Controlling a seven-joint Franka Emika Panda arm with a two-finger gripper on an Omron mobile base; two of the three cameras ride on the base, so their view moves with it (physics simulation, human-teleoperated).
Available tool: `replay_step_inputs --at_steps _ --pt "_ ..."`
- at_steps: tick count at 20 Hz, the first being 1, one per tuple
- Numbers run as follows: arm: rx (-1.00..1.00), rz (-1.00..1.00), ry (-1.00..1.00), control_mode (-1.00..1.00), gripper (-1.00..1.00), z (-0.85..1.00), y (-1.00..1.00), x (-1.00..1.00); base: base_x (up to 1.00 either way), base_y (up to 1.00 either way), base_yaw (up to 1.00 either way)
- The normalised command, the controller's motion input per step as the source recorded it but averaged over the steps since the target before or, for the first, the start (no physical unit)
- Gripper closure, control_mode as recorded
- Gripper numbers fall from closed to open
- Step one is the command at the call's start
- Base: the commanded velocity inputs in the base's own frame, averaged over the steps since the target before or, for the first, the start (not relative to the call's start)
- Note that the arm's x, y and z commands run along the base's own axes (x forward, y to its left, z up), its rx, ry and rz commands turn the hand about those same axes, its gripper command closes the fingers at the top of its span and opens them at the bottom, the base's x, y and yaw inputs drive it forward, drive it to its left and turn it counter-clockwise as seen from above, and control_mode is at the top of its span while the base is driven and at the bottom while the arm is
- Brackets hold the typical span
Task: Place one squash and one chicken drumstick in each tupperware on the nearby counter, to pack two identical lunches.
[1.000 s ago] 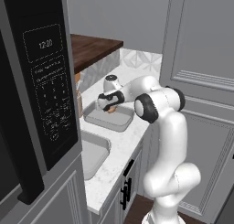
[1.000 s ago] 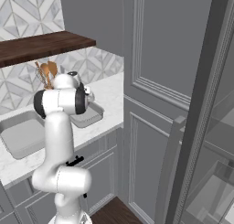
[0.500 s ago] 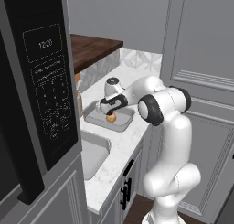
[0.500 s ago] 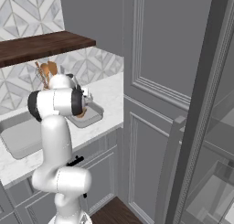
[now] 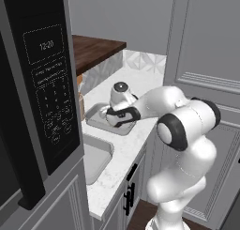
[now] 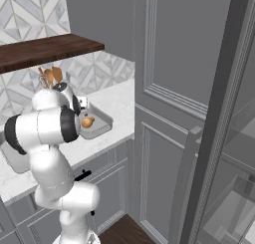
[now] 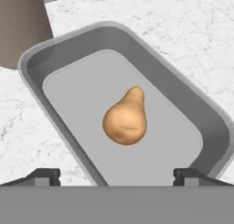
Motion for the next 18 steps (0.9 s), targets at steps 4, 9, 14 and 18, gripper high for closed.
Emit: replay_step_inputs --at_steps 4,9,14,18 --pt "0.03 -0.05 0.00 -1.00 -1.00 0.84 -0.25 -1.00 0.00 0.00 0.00" --pt "0.00 -0.08 -0.03 -1.00 -1.00 0.98 -0.09 -0.98 0.00 0.00 0.00" --pt "0.01 -0.10 0.07 -1.00 -1.00 0.79 -0.51 -0.99 0.00 0.00 0.00" --pt "0.00 -0.07 0.15 -1.00 -1.00 0.65 -0.49 -1.00 0.00 0.00 0.00"
